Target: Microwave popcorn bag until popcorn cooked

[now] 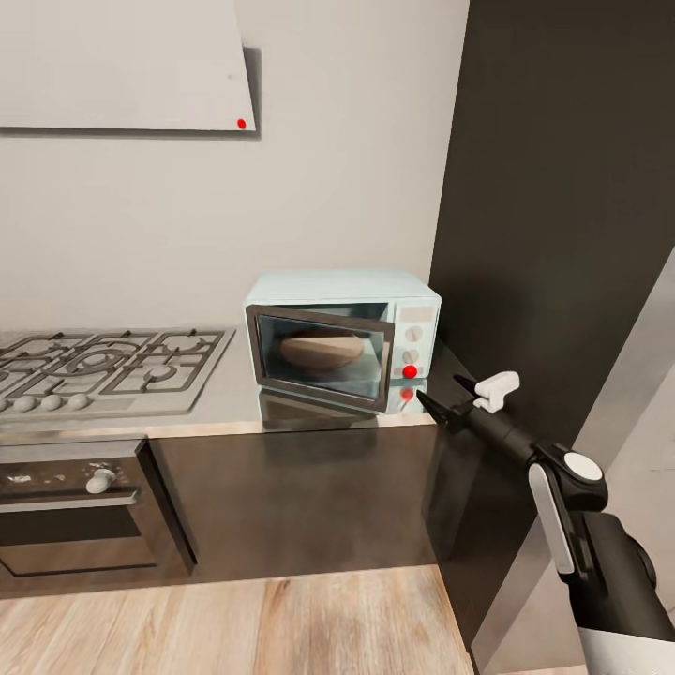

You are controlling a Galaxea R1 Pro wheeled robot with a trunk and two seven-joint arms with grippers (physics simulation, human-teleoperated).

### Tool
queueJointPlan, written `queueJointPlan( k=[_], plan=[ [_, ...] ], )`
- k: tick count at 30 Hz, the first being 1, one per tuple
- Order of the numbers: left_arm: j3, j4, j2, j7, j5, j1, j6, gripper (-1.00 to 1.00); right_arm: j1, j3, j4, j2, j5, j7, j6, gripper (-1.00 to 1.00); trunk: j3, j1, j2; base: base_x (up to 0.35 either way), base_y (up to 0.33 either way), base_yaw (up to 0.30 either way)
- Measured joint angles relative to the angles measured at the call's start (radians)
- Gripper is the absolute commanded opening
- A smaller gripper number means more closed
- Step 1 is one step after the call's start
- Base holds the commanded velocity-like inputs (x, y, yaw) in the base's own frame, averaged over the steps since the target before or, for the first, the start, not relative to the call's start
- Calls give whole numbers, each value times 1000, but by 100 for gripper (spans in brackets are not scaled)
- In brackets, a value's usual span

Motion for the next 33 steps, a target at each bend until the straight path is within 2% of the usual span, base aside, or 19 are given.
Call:
queueJointPlan(
  k=[18, 28, 33],
  plan=[
    [0, 0, 0, 0, 1, 0, 0, 100, -13, 8, 31, 8, 1, -2, 0, 100, 0, 0, 0, 113, 0, 0],
    [0, 0, 0, 0, 0, 1, 0, 100, -14, 23, 34, 7, 1, -18, 0, 100, 0, 0, 0, 17, 0, 0],
    [0, 0, 0, 0, 0, 1, 0, 100, -57, 23, 124, 6, 15, -19, -1, 100, 0, 0, 0, 182, 0, 0]
  ],
)
